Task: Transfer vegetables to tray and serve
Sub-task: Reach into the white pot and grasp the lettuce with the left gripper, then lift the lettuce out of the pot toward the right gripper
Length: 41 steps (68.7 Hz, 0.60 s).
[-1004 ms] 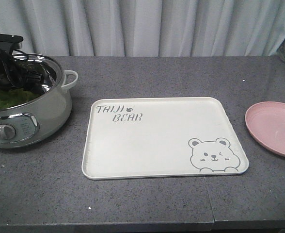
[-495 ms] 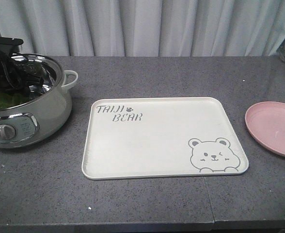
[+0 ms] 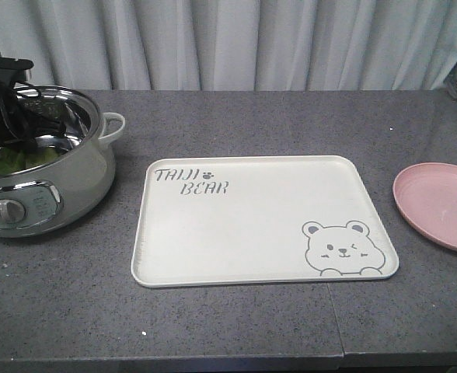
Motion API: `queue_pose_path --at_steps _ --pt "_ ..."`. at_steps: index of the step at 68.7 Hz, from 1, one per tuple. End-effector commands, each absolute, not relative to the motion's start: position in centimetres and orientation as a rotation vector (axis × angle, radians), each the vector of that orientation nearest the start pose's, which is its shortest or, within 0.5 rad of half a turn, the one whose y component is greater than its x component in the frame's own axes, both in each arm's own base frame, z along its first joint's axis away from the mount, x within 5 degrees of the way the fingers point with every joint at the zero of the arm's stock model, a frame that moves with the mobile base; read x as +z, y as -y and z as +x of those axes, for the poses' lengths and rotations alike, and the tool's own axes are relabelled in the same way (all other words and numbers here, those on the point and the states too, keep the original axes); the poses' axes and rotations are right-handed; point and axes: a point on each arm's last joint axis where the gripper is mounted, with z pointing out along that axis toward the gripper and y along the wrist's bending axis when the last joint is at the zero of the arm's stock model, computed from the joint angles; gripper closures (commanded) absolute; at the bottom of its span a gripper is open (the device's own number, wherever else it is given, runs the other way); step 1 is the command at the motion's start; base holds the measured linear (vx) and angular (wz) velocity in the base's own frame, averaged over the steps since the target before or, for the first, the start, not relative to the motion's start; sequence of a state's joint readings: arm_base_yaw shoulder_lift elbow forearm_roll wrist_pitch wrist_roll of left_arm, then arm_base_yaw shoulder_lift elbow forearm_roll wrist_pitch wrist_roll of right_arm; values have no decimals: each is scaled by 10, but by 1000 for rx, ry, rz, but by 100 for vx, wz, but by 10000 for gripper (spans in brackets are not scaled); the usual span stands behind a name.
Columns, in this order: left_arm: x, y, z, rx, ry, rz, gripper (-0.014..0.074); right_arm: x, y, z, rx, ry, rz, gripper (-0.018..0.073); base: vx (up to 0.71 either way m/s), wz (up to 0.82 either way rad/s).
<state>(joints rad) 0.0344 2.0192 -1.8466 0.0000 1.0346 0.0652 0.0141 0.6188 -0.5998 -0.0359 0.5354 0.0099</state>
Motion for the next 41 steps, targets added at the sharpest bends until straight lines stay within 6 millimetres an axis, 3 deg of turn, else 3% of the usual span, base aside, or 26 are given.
queue_pose_path --at_steps 1,13,23,34,41 --pt "339 -14 428 35 -2550 33 603 332 1 126 -43 -1944 -35 3 0 0" --pt "381 -6 395 -27 -2468 81 603 332 1 126 -43 -1944 -35 3 0 0" --pt "416 16 356 -134 -2350 160 603 332 1 126 -43 -1944 -35 3 0 0" --pt "439 46 314 -255 -2247 327 603 332 1 126 -43 -1943 -35 3 0 0" --pt "444 57 289 -309 -2199 362 603 332 1 126 -43 -1940 -36 3 0 0"
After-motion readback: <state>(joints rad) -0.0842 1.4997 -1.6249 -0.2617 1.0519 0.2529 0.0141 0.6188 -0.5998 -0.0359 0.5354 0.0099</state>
